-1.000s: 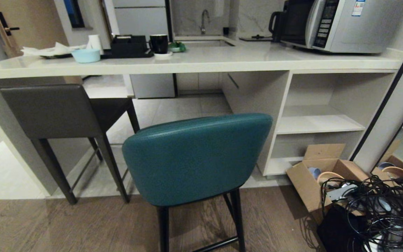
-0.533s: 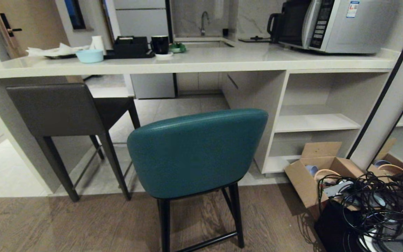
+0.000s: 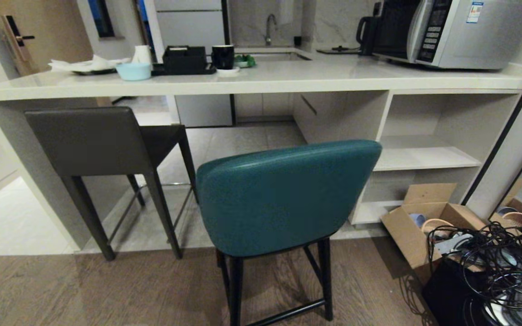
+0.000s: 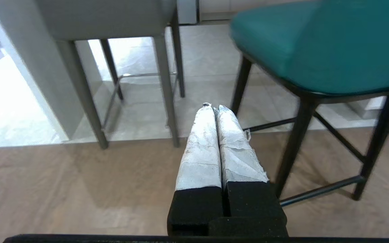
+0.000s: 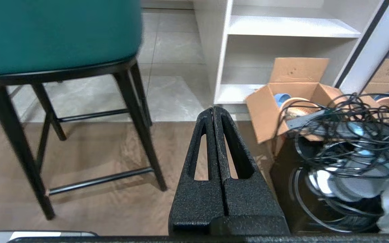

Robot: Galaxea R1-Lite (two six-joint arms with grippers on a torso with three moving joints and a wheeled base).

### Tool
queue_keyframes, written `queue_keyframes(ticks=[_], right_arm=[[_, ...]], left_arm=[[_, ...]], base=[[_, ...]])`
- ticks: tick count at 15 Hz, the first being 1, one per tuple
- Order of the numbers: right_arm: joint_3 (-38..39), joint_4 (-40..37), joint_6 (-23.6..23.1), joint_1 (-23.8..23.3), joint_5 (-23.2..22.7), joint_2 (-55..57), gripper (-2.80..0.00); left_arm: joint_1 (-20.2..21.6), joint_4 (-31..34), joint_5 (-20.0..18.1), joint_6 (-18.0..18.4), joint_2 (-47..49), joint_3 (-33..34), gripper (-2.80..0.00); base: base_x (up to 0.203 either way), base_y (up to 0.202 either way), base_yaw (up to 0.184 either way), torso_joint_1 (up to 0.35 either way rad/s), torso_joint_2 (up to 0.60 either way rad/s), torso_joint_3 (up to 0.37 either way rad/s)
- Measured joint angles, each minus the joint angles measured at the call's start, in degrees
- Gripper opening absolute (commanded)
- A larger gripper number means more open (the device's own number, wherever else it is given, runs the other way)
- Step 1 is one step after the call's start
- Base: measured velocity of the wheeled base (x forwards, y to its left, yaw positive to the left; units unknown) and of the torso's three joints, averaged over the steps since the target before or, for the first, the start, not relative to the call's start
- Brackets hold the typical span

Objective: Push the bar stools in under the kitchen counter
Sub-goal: Pull the gray chair out from under the dining table

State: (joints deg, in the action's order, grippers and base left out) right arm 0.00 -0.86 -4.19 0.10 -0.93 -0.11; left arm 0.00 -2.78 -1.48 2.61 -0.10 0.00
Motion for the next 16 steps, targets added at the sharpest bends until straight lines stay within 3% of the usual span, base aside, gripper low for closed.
queue_keyframes(ticks=[16], right_arm=[[0.00,0.18,1.33,0.00,0.30,0.01,-2.80]], left_arm=[[-0.07,0.01,-0.01,0.02,0.02,0.00,-2.80]], base=[[0.000,0.198,-0.001,0.002,0.00,0.002]])
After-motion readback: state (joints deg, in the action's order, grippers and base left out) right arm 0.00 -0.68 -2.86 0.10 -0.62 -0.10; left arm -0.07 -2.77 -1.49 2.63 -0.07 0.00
